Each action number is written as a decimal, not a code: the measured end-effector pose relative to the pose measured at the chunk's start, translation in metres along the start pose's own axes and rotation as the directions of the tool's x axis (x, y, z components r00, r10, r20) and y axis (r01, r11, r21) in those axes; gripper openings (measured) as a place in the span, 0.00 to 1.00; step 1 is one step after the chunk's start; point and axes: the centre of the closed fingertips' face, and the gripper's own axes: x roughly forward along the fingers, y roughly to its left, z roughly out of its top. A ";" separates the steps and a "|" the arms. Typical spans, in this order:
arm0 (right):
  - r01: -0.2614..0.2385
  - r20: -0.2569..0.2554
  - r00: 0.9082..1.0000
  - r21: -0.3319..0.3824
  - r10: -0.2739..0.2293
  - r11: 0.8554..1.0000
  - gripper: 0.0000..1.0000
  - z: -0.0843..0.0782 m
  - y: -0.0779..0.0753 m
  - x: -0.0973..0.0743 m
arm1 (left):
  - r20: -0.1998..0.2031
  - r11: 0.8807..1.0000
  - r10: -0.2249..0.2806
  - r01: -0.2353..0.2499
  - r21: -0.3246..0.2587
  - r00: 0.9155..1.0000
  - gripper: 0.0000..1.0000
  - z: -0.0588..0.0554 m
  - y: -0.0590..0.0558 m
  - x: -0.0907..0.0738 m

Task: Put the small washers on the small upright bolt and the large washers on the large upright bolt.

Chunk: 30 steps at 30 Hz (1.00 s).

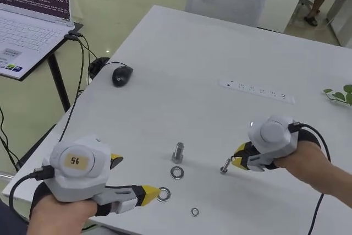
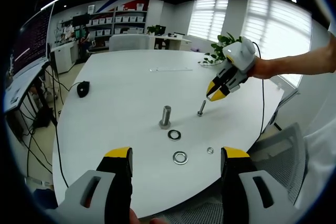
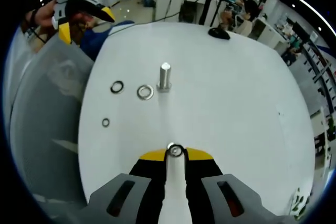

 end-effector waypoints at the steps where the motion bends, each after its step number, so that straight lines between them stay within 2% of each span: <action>1: -0.001 -0.003 1.000 -0.003 0.001 1.000 0.13 0.000 0.000 0.001 | 0.001 1.000 0.002 -0.002 -0.002 1.000 0.68 0.000 0.001 0.000; 13: -0.027 -0.038 0.999 -0.012 0.027 1.000 0.13 -0.002 -0.001 0.011 | 0.001 1.000 0.015 -0.015 -0.013 1.000 0.68 -0.001 0.006 -0.002; 30: -0.041 -0.051 0.998 -0.022 0.040 0.999 0.14 -0.003 -0.001 0.016 | -0.007 1.000 0.012 -0.012 -0.010 1.000 0.68 -0.001 0.004 -0.001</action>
